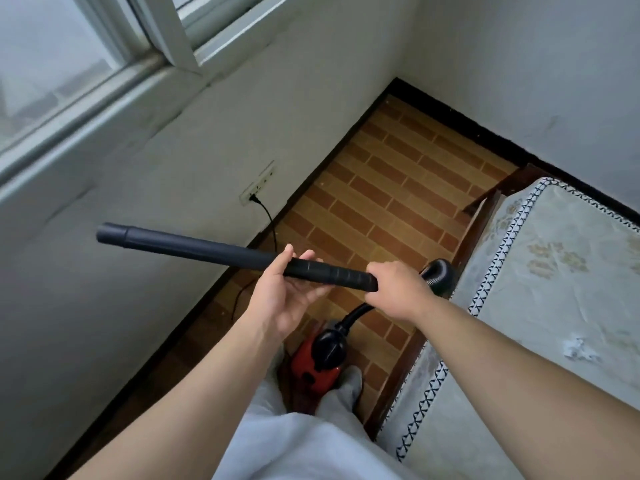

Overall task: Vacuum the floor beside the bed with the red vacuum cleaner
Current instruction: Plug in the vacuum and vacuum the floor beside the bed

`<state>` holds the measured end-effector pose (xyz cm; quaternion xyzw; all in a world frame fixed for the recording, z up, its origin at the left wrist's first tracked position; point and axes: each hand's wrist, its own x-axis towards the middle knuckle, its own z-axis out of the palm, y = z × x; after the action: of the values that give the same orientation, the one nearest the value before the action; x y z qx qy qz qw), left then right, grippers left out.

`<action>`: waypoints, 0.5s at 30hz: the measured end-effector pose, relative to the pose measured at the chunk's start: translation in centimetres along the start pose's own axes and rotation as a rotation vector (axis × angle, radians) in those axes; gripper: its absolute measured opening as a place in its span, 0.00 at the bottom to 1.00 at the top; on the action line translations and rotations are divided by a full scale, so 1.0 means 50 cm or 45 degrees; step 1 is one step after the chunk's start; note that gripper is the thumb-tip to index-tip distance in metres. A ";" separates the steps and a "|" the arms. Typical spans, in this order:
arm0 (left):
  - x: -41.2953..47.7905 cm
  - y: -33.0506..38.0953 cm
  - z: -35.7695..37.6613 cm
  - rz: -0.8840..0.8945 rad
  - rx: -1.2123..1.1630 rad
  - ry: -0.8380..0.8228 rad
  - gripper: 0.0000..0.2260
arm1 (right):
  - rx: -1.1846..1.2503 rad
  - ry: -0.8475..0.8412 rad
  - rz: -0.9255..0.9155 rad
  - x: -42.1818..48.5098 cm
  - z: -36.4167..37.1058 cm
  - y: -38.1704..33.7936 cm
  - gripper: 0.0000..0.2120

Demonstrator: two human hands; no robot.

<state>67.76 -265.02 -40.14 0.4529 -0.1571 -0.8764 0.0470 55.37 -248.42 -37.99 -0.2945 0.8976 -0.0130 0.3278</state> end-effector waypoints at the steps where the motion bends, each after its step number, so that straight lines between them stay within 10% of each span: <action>1: 0.008 -0.011 -0.015 0.006 -0.035 0.063 0.21 | -0.024 -0.032 -0.025 0.011 0.012 -0.001 0.10; 15: 0.318 -0.168 -0.266 -0.117 -0.126 0.538 0.20 | -0.353 -0.158 -0.191 0.261 0.342 0.061 0.10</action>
<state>69.71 -263.76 -62.41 0.6302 -0.0799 -0.7699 0.0610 55.99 -249.99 -59.65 -0.4034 0.8443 0.1048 0.3368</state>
